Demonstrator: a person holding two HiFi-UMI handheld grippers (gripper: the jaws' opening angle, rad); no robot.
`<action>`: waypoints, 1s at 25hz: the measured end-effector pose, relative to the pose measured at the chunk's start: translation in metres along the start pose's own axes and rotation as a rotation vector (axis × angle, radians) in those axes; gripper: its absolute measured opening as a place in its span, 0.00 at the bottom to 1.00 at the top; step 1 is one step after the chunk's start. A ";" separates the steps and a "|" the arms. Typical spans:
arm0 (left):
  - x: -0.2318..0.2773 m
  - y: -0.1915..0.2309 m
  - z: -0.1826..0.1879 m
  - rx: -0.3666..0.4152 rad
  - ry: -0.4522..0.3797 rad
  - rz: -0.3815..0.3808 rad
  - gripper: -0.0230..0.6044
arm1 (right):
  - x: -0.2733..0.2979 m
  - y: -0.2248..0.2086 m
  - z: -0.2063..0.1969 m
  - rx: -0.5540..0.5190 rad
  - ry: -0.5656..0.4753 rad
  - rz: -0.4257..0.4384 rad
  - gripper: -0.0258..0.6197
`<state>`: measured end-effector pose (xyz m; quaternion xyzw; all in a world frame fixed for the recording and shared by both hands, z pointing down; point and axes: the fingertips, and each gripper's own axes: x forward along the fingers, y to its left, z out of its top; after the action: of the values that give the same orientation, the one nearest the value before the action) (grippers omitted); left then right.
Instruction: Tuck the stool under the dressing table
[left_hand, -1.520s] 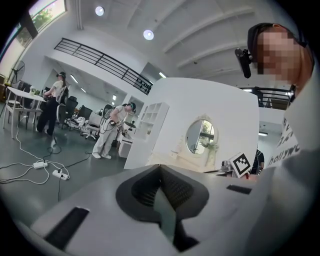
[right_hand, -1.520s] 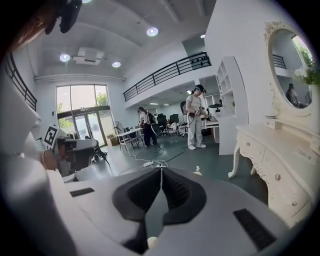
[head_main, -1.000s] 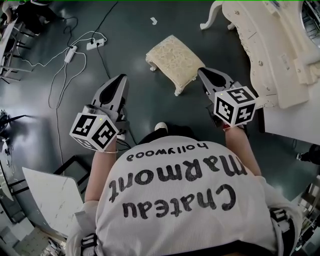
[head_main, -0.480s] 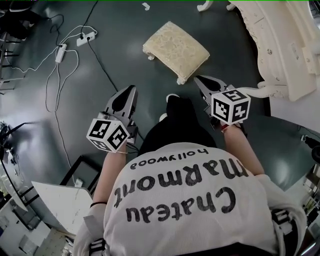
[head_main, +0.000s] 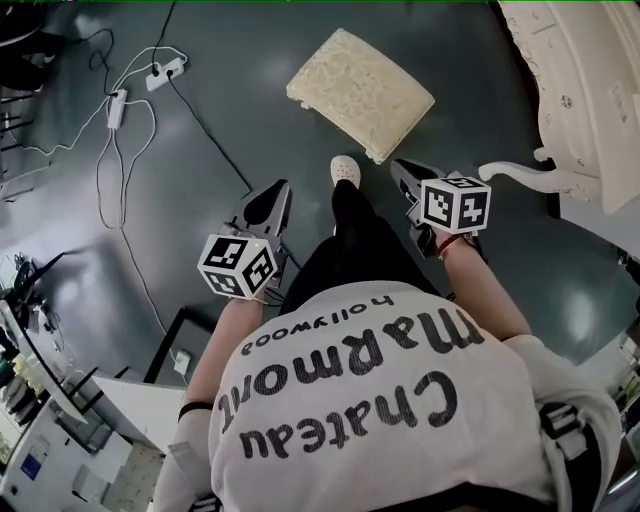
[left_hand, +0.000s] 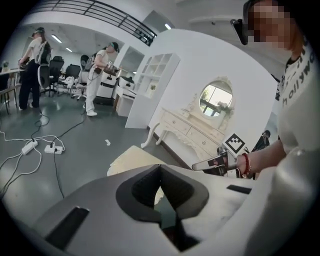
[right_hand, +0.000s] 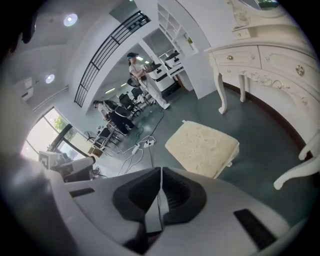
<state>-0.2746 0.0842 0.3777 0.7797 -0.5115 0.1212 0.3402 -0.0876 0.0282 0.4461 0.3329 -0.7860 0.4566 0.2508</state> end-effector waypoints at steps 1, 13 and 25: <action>0.009 0.003 -0.001 0.005 0.018 -0.012 0.07 | 0.009 -0.011 -0.001 0.033 0.006 -0.016 0.08; 0.133 0.099 -0.013 -0.005 0.256 -0.004 0.07 | 0.091 -0.122 -0.016 0.338 0.091 -0.066 0.08; 0.233 0.150 -0.018 0.048 0.460 0.018 0.07 | 0.130 -0.178 -0.061 0.524 0.170 -0.150 0.08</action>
<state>-0.2991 -0.1078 0.5772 0.7347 -0.4246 0.3109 0.4281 -0.0331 -0.0203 0.6632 0.4040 -0.5906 0.6506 0.2544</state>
